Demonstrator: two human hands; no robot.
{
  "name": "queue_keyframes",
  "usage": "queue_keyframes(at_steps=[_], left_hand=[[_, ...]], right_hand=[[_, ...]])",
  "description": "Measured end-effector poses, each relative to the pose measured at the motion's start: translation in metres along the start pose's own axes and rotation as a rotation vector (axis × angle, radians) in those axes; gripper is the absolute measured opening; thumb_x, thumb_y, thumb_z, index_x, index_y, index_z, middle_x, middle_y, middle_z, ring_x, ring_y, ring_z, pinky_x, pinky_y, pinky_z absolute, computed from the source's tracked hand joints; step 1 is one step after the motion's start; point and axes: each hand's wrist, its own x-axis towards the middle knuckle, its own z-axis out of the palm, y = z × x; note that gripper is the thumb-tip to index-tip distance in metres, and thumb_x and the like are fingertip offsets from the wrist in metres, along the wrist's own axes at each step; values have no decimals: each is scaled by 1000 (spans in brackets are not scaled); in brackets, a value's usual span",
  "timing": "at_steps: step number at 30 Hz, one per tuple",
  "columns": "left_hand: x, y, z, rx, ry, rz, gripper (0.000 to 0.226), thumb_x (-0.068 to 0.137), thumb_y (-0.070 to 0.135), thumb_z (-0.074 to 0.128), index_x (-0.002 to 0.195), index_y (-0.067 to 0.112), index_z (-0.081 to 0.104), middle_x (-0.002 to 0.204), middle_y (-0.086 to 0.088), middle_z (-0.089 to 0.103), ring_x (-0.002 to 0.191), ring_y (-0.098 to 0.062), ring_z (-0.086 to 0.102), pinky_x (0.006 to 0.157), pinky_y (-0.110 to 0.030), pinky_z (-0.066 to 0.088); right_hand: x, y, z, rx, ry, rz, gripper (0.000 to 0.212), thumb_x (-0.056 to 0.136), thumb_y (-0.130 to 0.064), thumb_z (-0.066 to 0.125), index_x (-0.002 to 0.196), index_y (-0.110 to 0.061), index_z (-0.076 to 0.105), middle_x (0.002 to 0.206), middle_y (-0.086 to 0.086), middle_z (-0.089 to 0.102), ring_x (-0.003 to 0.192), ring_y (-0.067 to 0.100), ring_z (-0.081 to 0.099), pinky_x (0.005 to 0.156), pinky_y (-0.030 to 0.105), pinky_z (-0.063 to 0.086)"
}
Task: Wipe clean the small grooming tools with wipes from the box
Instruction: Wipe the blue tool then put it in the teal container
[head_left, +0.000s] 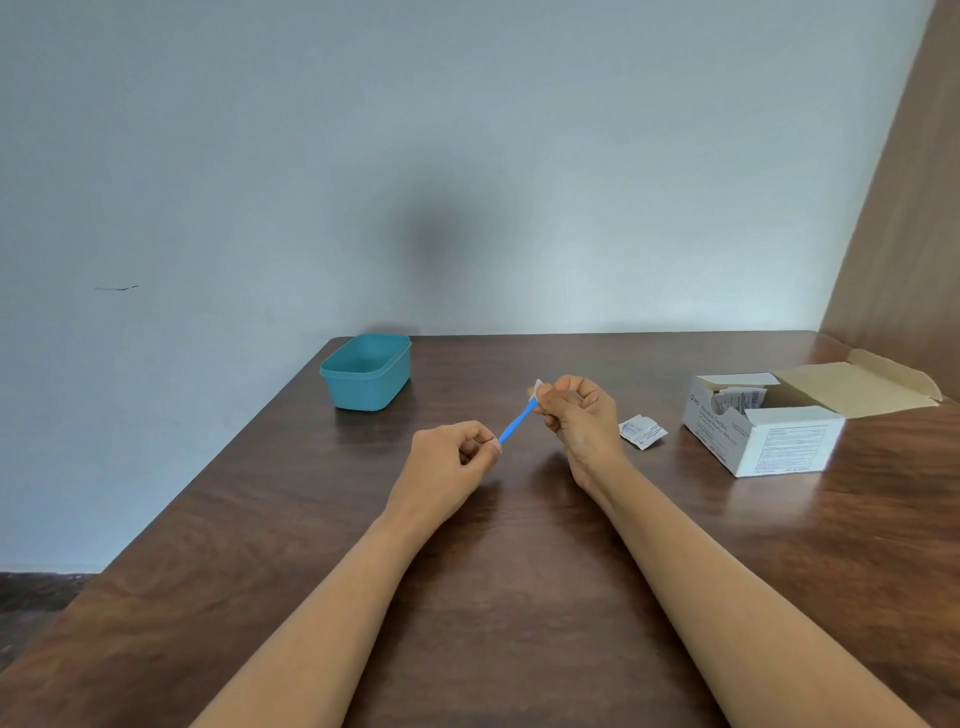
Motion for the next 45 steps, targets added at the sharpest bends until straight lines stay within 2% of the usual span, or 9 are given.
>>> queue_keyframes(at_steps=[4, 9, 14, 17, 22, 30, 33, 37, 45], left_hand=[[0, 1, 1, 6, -15, 0, 13, 89, 28, 61, 84, 23, 72, 55, 10, 58, 55, 0, 51, 56, -8, 40], [0, 1, 1, -11, -25, -11, 15, 89, 29, 59, 81, 24, 71, 61, 4, 65, 56, -3, 52, 57, -13, 41], [0, 1, 0, -47, 10, -31, 16, 91, 27, 59, 81, 21, 71, 66, 3, 68, 60, -6, 57, 58, -11, 43], [1, 1, 0, -90, 46, -45, 15, 90, 25, 61, 81, 19, 71, 67, 5, 68, 64, -7, 61, 60, -10, 45], [1, 2, 0, -89, 48, -28, 14, 91, 25, 61, 82, 19, 70, 67, 6, 67, 67, -5, 61, 61, -8, 45], [1, 1, 0, -62, 34, -15, 14, 92, 26, 60, 84, 20, 70, 67, 7, 67, 65, -3, 58, 59, -7, 43], [1, 0, 0, -46, 10, -14, 13, 91, 27, 60, 86, 20, 70, 68, 5, 67, 65, -6, 59, 61, -13, 46], [1, -1, 1, -48, -4, -12, 13, 90, 28, 61, 84, 20, 70, 69, 1, 68, 66, -12, 62, 70, -26, 53], [2, 0, 3, -54, -28, 11, 11, 90, 30, 61, 86, 23, 70, 70, 1, 68, 67, -12, 63, 71, -28, 55]], right_hand=[[0, 1, -1, -28, 23, -18, 31, 83, 12, 59, 72, -14, 47, 74, 16, 57, 74, 13, 70, 52, 20, 35], [2, 1, -1, 105, 133, -2, 32, 73, 4, 75, 70, -17, 50, 53, -2, 55, 55, 14, 46, 49, 16, 41], [7, 1, -9, 251, 201, 80, 28, 79, 0, 72, 71, -16, 51, 62, 0, 60, 68, 19, 59, 46, 14, 43], [5, 4, -6, 242, 156, 131, 26, 80, 1, 71, 73, -14, 51, 71, 5, 61, 76, 19, 65, 46, 13, 43], [-1, 4, -1, 200, 49, 150, 24, 80, 0, 71, 74, -13, 52, 64, 2, 70, 72, 14, 71, 50, 13, 44], [-4, 5, 1, 172, -49, 188, 20, 80, -2, 71, 75, -14, 56, 74, 5, 72, 75, 15, 70, 53, 15, 48], [-4, 5, 3, 174, -54, 199, 19, 79, -2, 72, 76, -14, 57, 77, 7, 71, 75, 17, 64, 53, 16, 48], [-8, 0, 5, 224, -72, 194, 23, 81, 2, 69, 76, -15, 53, 67, 1, 72, 60, 6, 65, 54, 15, 48], [-10, -3, 9, 201, -54, 129, 38, 81, 3, 67, 71, -18, 38, 67, 4, 69, 60, 8, 61, 56, 15, 46]])
